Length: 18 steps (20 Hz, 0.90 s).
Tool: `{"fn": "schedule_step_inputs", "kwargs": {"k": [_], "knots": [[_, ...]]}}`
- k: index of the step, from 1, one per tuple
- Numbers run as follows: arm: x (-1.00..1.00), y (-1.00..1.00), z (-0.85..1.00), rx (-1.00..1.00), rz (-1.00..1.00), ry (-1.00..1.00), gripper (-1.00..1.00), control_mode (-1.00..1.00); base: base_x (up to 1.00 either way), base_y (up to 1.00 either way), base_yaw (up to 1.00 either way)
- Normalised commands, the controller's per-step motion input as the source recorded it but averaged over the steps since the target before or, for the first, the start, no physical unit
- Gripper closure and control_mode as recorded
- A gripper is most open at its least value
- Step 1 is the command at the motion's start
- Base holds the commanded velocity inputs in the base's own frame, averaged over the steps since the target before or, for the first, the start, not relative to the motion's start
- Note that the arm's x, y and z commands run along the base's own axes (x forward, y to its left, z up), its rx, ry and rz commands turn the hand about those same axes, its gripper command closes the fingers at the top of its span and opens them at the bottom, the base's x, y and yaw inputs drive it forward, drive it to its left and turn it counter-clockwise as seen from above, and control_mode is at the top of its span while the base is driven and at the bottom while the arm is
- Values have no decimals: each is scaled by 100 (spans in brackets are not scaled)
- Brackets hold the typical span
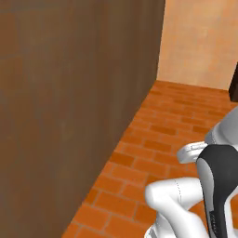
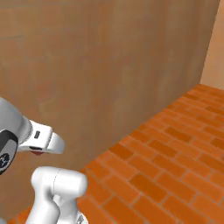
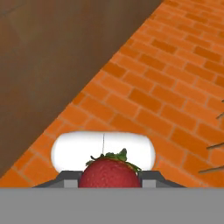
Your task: Take the strawberry from the fridge and place it on top of the pancake, located on the dining counter.
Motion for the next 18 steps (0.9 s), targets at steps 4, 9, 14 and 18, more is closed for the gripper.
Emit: {"fn": "schedule_step_inputs", "kwargs": {"k": [4, 9, 14, 18], "knots": [[0, 0, 0, 0, 0, 0, 100, 100, 69, -22, -60], [0, 0, 0, 0, 0, 0, 100, 100, 84, 0, -60], [0, 0, 0, 0, 0, 0, 100, 100, 81, 0, -63], [0, 0, 0, 0, 0, 0, 100, 100, 85, 0, -64]]}}
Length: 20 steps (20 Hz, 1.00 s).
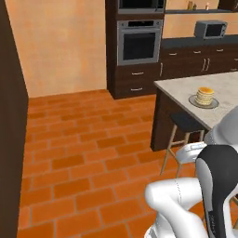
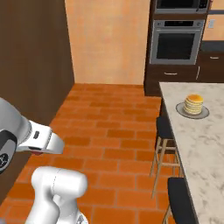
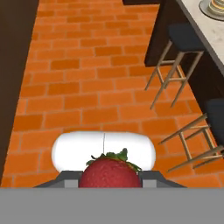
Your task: Take the strawberry from the fridge and place it on top of the pancake, located on the dining counter.
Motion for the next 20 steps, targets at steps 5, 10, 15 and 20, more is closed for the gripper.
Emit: {"fn": "schedule_step_inputs", "kwargs": {"k": [5, 10, 15, 20], "knots": [[0, 0, 0, 0, 0, 0, 100, 100, 88, 0, -62], [0, 0, 0, 0, 0, 0, 100, 100, 83, 0, -62], [0, 0, 0, 0, 0, 0, 100, 100, 61, 13, -74], [0, 0, 0, 0, 0, 0, 100, 100, 54, 12, -73]]}}
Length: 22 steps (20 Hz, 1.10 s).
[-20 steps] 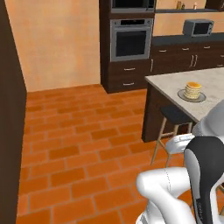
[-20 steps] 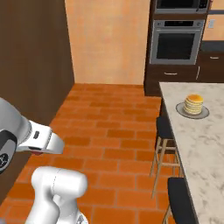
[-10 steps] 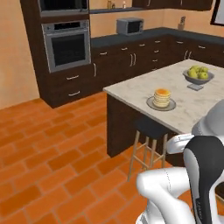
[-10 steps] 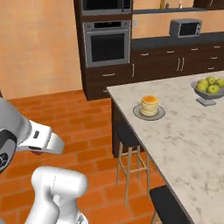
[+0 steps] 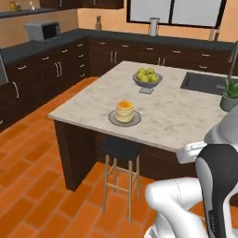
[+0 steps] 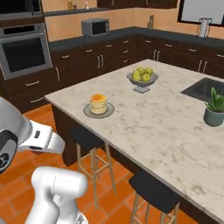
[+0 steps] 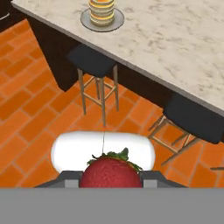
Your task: Take the strawberry from the fridge and place it on top of the pancake, located on the dining counter.
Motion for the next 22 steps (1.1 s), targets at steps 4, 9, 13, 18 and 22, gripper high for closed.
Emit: {"fn": "schedule_step_inputs", "kwargs": {"k": [4, 9, 13, 18, 22], "knots": [[0, 0, 0, 0, 0, 0, 100, 100, 74, 26, -69], [0, 0, 0, 0, 0, 0, 100, 100, 73, 52, -64], [0, 0, 0, 0, 0, 0, 100, 100, 25, 82, -47], [0, 0, 0, 0, 0, 0, 100, 100, 0, 85, -34], [0, 0, 0, 0, 0, 0, 100, 100, 13, 87, -27]]}}
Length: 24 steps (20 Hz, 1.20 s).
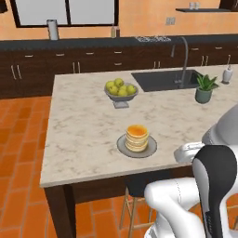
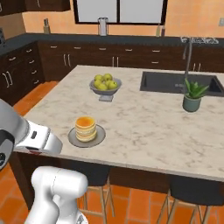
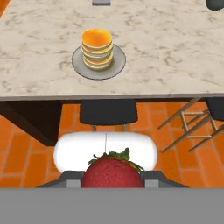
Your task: Take the strawberry from the fridge and place it on top of the pancake, located on the dining counter.
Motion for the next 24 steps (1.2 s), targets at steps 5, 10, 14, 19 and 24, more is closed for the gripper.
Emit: {"fn": "schedule_step_inputs", "kwargs": {"k": [5, 10, 14, 19, 24], "knots": [[0, 0, 0, 0, 0, 0, 100, 100, 20, 51, -20], [0, 0, 0, 0, 0, 0, 100, 100, 45, 9, 0], [0, 0, 0, 0, 0, 0, 100, 100, 50, 24, 0], [0, 0, 0, 0, 0, 0, 100, 100, 61, 14, 0], [0, 0, 0, 0, 0, 0, 100, 100, 70, 20, 0]]}}
